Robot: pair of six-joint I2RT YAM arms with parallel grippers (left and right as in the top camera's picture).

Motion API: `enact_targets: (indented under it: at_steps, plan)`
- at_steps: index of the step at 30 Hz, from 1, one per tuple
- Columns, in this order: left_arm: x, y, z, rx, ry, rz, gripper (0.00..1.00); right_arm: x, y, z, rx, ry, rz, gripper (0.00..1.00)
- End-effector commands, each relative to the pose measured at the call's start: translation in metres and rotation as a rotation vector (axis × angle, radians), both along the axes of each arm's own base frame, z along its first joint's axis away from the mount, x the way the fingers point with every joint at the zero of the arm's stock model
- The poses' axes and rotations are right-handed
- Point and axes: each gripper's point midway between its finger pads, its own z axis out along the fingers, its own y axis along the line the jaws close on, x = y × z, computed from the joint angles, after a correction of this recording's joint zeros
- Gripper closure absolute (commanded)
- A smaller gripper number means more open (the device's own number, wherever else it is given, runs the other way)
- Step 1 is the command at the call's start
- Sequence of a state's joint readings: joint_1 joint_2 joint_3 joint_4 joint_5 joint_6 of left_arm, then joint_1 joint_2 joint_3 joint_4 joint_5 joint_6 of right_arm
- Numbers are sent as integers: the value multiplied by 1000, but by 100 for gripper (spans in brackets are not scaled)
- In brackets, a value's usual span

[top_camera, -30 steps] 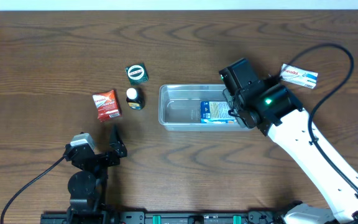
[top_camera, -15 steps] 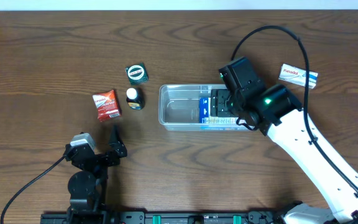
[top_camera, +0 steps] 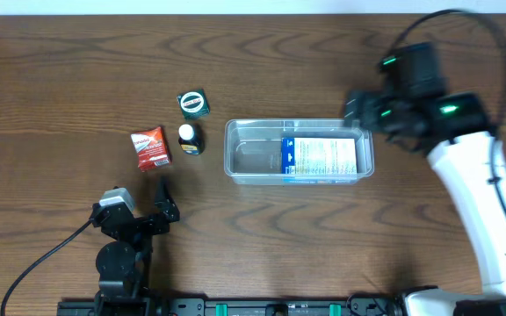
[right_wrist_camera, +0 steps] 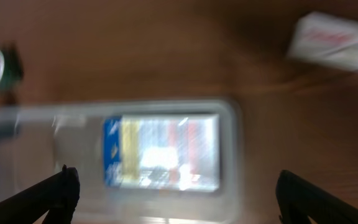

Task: Pack container
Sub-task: 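Move the right gripper to the white Panadol box and grasp it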

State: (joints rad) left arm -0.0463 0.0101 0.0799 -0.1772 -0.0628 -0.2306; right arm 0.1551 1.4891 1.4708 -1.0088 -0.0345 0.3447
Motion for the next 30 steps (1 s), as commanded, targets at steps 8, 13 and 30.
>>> enact_targets:
  at_steps: [8, 13, 30]
  plan:
    - [-2, 1, -15, 18, 46, 1, 2, 54, -84, -34, 94, 87, -168, 3]
    - [-2, 1, -15, 18, 46, 1, 2, 80, -102, -67, 83, 150, -172, 4]
    - [-2, 1, -15, 18, 46, 1, 2, 156, -150, -94, -471, -46, 364, 1]
